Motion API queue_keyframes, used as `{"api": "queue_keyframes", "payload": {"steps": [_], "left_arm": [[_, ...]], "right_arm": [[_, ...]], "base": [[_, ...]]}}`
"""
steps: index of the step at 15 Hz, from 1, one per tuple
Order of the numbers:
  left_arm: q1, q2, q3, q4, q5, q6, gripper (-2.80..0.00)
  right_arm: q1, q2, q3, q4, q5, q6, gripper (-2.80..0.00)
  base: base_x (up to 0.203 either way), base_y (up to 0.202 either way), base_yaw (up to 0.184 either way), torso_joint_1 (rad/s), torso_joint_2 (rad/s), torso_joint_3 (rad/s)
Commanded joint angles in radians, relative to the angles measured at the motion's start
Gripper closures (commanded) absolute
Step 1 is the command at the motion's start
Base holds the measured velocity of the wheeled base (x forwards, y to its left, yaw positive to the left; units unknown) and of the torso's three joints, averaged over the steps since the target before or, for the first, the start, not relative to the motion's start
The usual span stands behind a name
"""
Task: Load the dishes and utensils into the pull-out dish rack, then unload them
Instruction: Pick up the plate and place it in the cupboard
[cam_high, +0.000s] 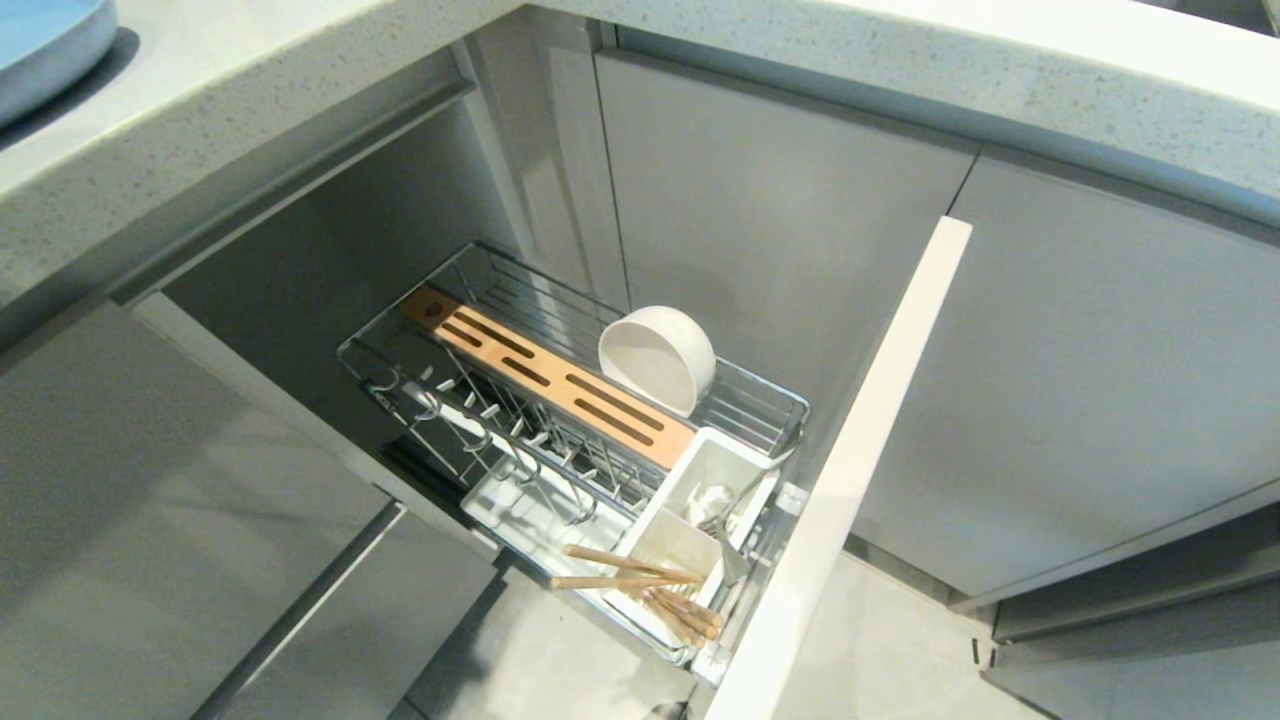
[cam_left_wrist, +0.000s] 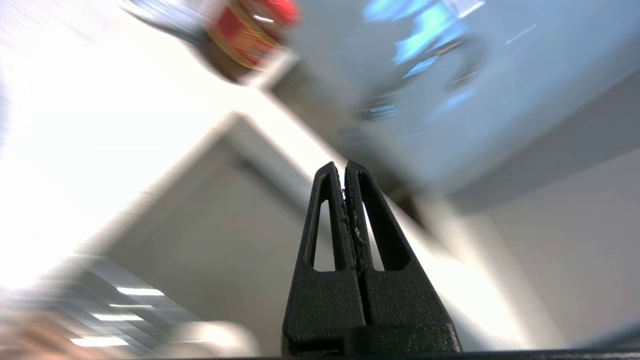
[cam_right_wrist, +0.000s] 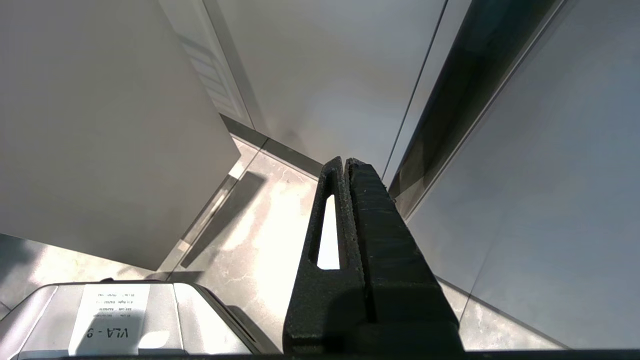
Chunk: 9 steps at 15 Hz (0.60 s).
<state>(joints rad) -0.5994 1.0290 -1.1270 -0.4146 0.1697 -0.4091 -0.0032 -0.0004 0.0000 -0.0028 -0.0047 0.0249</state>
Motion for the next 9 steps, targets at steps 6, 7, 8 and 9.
{"api": "queue_keyframes", "payload": {"steps": [6, 7, 8, 9], "left_arm": [[0.235, 0.043, -0.246, 0.29, 0.124, 0.293, 0.0], [0.255, 0.059, -0.339, 0.377, 0.122, 0.294, 0.0], [0.275, 0.081, -0.464, 0.496, 0.113, 0.296, 0.0], [0.288, 0.101, -0.569, 0.6, 0.101, 0.301, 0.0]], "right_arm": [[0.0, -0.004, 0.002, 0.0, 0.0, 0.0, 0.0], [0.0, -0.004, 0.002, 0.0, 0.0, 0.001, 0.0], [0.0, -0.004, 0.002, 0.0, 0.0, 0.001, 0.0], [0.0, -0.004, 0.002, 0.0, 0.0, 0.0, 0.0]], "base": [[0.0, 0.0, 0.0, 0.0, 0.0, 0.0], [0.0, 0.0, 0.0, 0.0, 0.0, 0.0], [0.0, 0.0, 0.0, 0.0, 0.0, 0.0], [0.0, 0.0, 0.0, 0.0, 0.0, 0.0]]}}
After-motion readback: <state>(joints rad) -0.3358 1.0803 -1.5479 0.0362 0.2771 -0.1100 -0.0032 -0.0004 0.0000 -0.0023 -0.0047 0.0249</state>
